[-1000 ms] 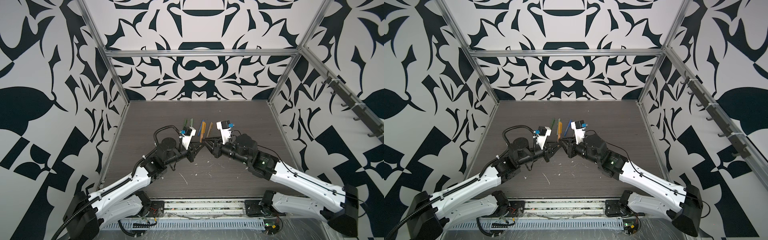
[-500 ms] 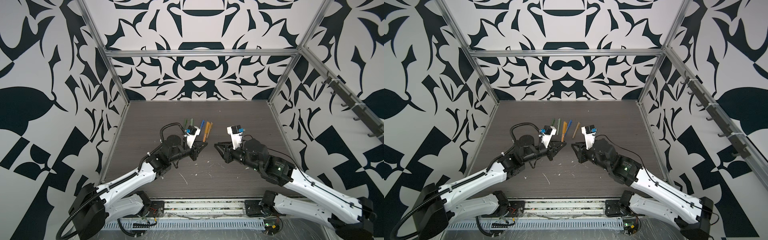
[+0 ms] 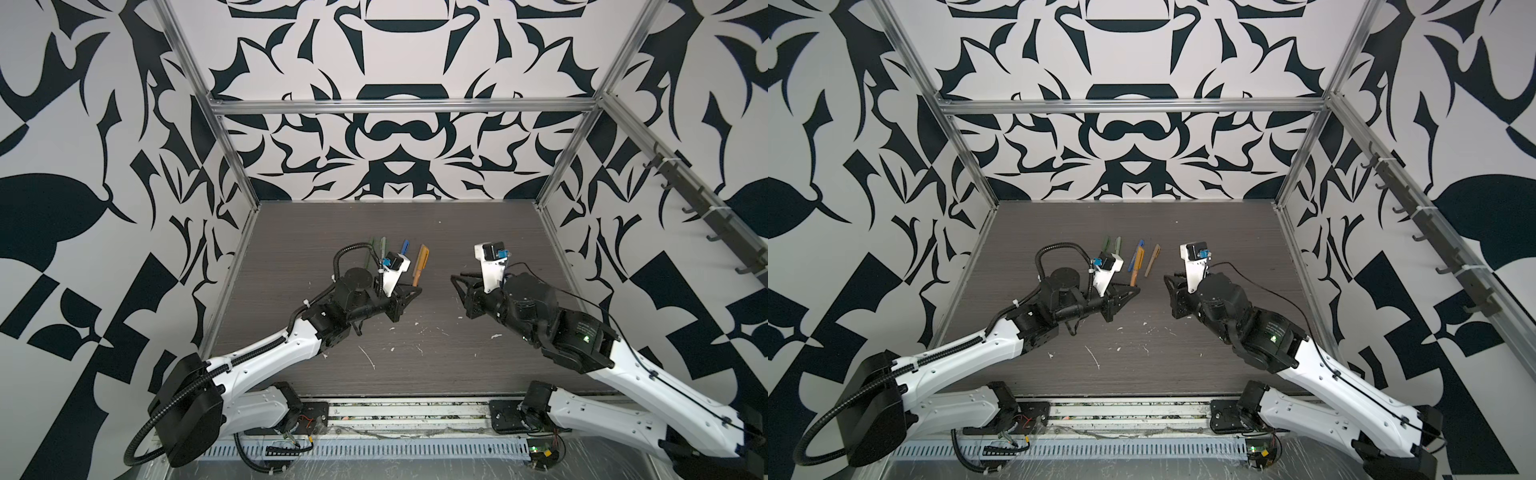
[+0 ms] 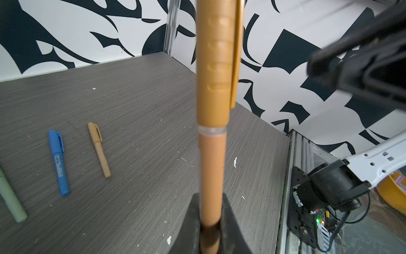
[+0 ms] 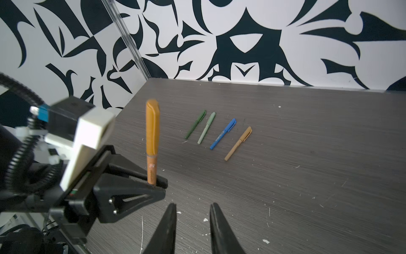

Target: Insert the pens into the pen caps

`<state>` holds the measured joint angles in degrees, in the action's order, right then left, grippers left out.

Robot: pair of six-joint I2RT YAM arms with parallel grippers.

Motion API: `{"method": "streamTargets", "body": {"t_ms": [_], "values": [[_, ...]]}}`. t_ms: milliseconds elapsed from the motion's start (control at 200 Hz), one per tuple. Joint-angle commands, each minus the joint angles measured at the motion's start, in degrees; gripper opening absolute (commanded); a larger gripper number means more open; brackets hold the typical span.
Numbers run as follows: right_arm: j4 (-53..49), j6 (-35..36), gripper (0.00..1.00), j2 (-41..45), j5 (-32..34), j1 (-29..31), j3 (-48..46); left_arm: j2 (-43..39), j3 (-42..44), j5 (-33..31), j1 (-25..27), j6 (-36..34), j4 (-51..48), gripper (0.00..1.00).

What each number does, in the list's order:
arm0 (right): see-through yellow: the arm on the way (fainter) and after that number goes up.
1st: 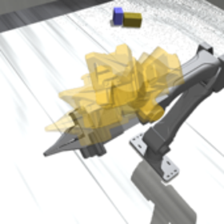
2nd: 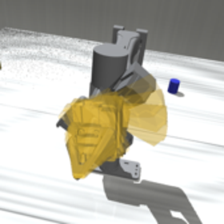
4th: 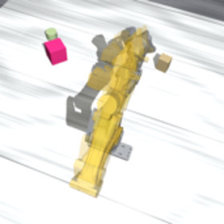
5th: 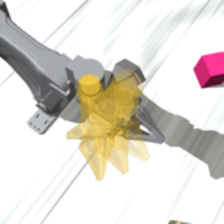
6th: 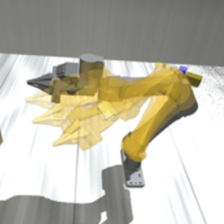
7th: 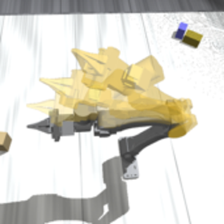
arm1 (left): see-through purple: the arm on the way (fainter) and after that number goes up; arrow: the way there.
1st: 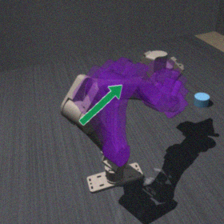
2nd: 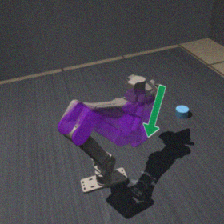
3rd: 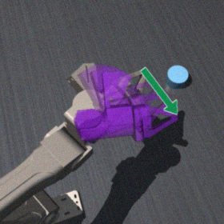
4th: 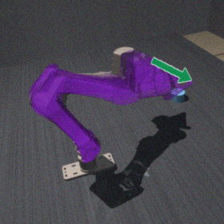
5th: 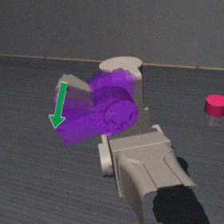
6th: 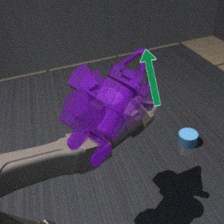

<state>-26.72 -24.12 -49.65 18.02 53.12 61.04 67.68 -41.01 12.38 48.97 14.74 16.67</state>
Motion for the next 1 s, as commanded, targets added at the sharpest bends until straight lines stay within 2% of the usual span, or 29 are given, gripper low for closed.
{"method": "streamTargets", "body": {"t_ms": [0,160,375,450,545,620,730,995], "values": [[3.08,3.73,0.34,-2.21,-1.28,-0.03,7.17,-0.30,-1.39,-0.95,0.25,-0.40,0.05,0.03],[5.24,4.74,0.43,-8.22,-5.24,-0.52,13.44,-1.05,-1.45,-0.86,0.34,-0.57,-0.26,0.03],[7.43,3.09,0.44,-14.66,-6.42,-2.58,16.91,-2.62,-1.66,-0.19,0.34,-0.67,-1.26,0.03],[8.36,1.69,0.44,-15.60,-9.17,-3.89,16.69,-3.44,-1.62,-0.07,0.29,-0.77,-1.80,0.03],[9.61,-0.81,0.43,-16.63,-12.58,-6.78,15.82,-4.25,-1.45,-0.16,0.34,-1.07,-2.45,0.03],[9.94,-3.27,0.41,-17.69,-17.85,-9.31,15.40,-4.58,-1.44,-0.15,0.34,-1.15,-2.93,0.03],[11.75,-5.26,0.37,-18.18,-22.33,-10.40,14.07,-4.93,-1.38,-0.01,0.34,-1.21,-3.18,0.03],[13.08,-6.69,0.32,-17.28,-25.12,-10.50,11.80,-4.39,-1.66,0.62,0.34,-1.21,-3.20,0.03]]}}
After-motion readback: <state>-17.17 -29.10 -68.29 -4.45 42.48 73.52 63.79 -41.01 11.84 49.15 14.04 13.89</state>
